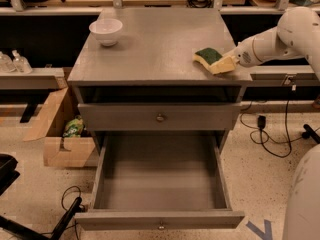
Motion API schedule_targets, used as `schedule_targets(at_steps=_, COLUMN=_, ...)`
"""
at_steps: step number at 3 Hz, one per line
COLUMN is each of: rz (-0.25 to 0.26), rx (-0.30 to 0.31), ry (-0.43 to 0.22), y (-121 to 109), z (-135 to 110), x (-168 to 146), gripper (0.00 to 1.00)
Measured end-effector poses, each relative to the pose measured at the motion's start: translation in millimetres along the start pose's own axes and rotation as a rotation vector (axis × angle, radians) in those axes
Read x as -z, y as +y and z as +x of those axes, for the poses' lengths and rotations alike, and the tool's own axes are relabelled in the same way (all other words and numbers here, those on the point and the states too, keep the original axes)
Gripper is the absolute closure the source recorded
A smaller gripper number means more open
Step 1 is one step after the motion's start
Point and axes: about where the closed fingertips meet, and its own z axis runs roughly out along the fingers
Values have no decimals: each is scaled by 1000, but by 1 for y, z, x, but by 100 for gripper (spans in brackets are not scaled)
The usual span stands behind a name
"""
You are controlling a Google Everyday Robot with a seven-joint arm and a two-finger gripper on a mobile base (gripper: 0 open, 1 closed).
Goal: Place sponge into middle drawer
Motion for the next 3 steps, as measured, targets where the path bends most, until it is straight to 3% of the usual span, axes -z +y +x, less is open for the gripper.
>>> schedule_targets(at_steps=3, rz=0, rx=0, ry=0, y=0, z=0, x=0, gripper=100)
